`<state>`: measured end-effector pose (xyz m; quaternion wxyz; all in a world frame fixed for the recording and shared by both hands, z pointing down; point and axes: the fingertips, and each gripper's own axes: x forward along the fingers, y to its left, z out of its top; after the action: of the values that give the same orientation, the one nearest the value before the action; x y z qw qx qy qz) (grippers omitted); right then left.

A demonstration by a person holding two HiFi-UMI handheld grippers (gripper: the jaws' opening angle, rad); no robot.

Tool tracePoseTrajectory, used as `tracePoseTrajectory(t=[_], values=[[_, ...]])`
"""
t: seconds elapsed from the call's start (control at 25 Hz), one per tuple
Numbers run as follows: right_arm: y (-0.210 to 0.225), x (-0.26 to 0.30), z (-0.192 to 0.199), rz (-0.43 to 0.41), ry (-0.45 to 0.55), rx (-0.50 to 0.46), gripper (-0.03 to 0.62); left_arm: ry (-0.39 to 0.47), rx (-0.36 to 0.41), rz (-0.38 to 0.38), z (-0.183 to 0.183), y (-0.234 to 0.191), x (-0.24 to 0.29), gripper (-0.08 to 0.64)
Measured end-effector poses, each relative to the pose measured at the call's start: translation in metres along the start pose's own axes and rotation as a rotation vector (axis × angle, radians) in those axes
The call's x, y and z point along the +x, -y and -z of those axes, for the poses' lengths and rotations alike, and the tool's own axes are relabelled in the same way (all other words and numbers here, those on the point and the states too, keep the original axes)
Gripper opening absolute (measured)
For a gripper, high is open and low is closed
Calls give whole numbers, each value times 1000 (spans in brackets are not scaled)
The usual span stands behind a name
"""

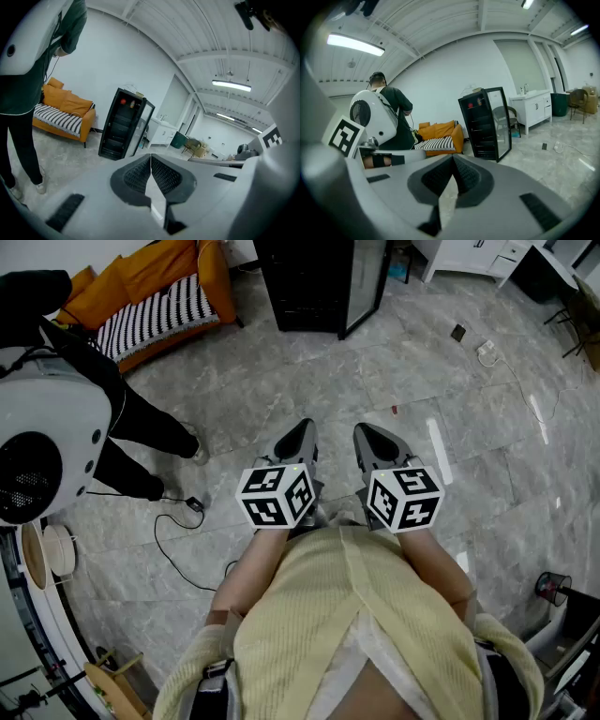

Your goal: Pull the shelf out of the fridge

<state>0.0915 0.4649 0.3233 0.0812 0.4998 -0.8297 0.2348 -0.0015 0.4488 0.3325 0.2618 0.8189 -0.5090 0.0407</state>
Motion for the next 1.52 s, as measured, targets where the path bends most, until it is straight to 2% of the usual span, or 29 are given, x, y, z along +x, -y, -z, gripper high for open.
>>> tracePoseTrajectory(t=[0.32, 0.52, 0.72, 0.96, 1.52], values=[[1, -4, 13, -12, -18, -7, 28, 1, -13, -19, 14, 2, -6, 23], [1, -1, 4, -48, 28, 67, 28, -2, -4, -26, 13, -1, -3, 23], [11, 13, 3, -33, 15, 53, 29, -2, -19, -17, 11, -8, 14, 23], [21, 46, 0, -5, -14, 60, 29, -26, -27, -2, 3, -31, 42, 23], [28, 148, -34, 12, -60, 77, 29, -60, -41, -10, -46, -102, 104, 23]])
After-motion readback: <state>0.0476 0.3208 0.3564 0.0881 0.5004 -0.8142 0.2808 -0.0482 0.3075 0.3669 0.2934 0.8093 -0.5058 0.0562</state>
